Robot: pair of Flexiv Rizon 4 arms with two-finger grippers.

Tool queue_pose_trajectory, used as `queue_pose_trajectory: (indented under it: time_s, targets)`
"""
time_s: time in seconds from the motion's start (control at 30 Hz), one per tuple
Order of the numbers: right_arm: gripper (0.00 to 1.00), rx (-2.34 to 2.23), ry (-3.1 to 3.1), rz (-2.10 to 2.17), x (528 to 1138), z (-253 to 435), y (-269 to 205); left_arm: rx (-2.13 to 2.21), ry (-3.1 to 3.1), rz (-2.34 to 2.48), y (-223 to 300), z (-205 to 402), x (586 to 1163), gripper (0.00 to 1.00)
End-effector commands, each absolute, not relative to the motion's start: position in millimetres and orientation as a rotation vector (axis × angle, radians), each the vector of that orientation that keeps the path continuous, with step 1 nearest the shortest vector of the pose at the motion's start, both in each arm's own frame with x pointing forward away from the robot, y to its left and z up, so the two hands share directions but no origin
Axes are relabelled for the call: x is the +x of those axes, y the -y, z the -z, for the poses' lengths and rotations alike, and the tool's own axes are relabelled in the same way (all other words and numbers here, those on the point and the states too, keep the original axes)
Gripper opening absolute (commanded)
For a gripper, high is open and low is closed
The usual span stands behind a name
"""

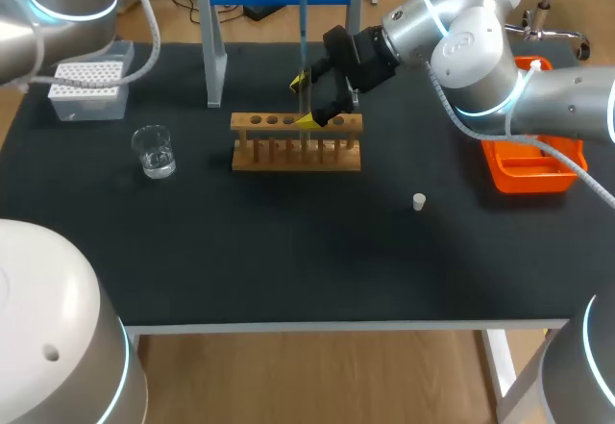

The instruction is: Invert the test tube, pick up the pipette, mount the tip to pipette, aspirate from beaker and dispense into the tube, eject the tip, return the pipette, and cap with the stopper.

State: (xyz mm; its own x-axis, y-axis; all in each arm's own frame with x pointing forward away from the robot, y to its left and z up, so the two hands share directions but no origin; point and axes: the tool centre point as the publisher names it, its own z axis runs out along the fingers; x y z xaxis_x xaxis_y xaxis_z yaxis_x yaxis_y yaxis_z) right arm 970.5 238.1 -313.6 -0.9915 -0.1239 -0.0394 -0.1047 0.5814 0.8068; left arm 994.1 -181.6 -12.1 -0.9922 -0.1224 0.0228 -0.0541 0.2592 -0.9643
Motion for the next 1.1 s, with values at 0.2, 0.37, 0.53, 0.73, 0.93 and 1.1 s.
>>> queue_pose_trajectory:
  time_s: [0.2, 0.37, 0.53, 0.73, 0.93, 1.1]
  targets:
    - [1.0, 0.202, 2.774, 1.408, 970.7, 312.4, -237.1, -0.182, -2.448, 1.888, 184.3, 18.6, 996.5, 0.0]
    - [1.0, 0.202, 2.774, 1.408, 970.7, 312.4, -237.1, -0.194, -2.457, 1.887, 185.2, 20.0, 995.2, 0.0]
    - [1.0, 0.202, 2.774, 1.408, 970.7, 312.4, -237.1, -0.205, -2.486, 1.849, 184.8, 21.3, 994.0, 0.0]
    - [1.0, 0.202, 2.774, 1.408, 970.7, 312.4, -237.1, -0.233, -2.504, 1.811, 182.5, 22.8, 992.6, 0.0]
    - [1.0, 0.202, 2.774, 1.408, 970.7, 312.4, -237.1, -0.248, -2.474, 1.816, 179.1, 22.7, 993.2, 0.0]
    - [1.0, 0.202, 2.774, 1.408, 970.7, 312.4, -237.1, -0.257, -2.437, 1.836, 178.5, 23.2, 995.8, 0.0]
